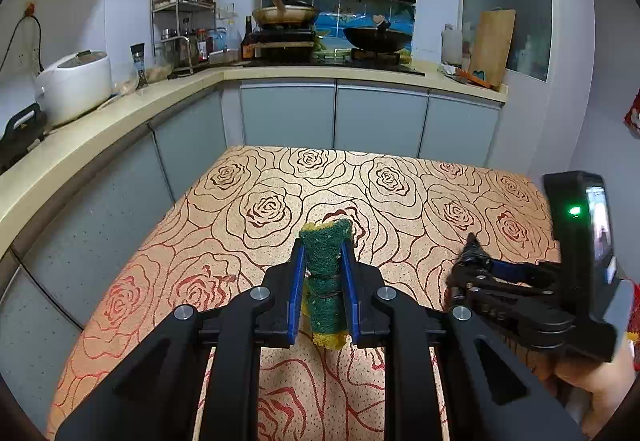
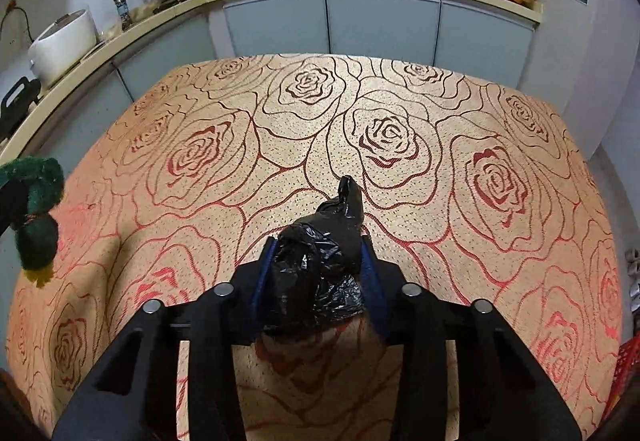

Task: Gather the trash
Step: 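Grasp green-yellow sponge with left tool while right tool grasps black plastic bag, then carry sponge in left tool while right tool carries black bag over red basket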

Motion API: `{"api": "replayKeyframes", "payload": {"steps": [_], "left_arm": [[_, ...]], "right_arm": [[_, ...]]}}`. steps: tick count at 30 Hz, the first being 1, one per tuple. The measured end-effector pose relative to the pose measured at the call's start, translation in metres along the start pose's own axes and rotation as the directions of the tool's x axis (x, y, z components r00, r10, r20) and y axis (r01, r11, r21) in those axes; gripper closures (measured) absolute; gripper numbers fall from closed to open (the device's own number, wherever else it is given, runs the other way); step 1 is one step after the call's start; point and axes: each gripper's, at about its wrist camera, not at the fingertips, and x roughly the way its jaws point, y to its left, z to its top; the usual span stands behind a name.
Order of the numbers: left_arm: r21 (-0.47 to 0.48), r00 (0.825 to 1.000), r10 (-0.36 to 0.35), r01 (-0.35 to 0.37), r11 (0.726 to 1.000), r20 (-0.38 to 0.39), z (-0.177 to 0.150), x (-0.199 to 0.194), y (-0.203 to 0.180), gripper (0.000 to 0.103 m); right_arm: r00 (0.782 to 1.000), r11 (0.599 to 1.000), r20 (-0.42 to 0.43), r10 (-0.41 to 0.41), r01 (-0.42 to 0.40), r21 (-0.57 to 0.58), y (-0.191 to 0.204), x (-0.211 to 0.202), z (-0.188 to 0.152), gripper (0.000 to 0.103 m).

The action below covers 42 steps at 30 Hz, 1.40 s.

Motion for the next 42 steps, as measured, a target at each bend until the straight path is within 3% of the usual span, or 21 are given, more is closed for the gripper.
{"api": "replayKeyframes", "payload": {"steps": [8,14,20,35,42], "left_arm": [[0.004,0.998,-0.037,0.036,0.999,0.053,0.002,-0.021,-0.014,0.086],[0.014,0.992,-0.069,0.068,0.998,0.103,0.008,-0.047,-0.03,0.086],[0.033,0.985,-0.105,0.101,0.994,0.139,0.014,-0.072,-0.051,0.086],[0.107,0.958,-0.237,0.222,0.969,0.164,0.01,-0.112,-0.11,0.086],[0.154,0.931,-0.344,0.324,0.933,0.124,0.006,-0.112,-0.157,0.086]], "right_arm": [[0.981,0.999,0.188,-0.038,0.036,0.013,-0.014,-0.086,-0.011,0.065],[0.946,0.999,0.32,-0.043,0.037,0.026,-0.025,-0.16,-0.03,0.065],[0.918,0.998,0.394,-0.053,0.043,0.034,-0.036,-0.21,-0.044,0.065],[0.884,0.985,0.44,-0.16,0.115,0.126,-0.077,-0.26,-0.076,0.065],[0.872,0.966,0.428,-0.238,0.168,0.195,-0.11,-0.273,-0.092,0.065]]}}
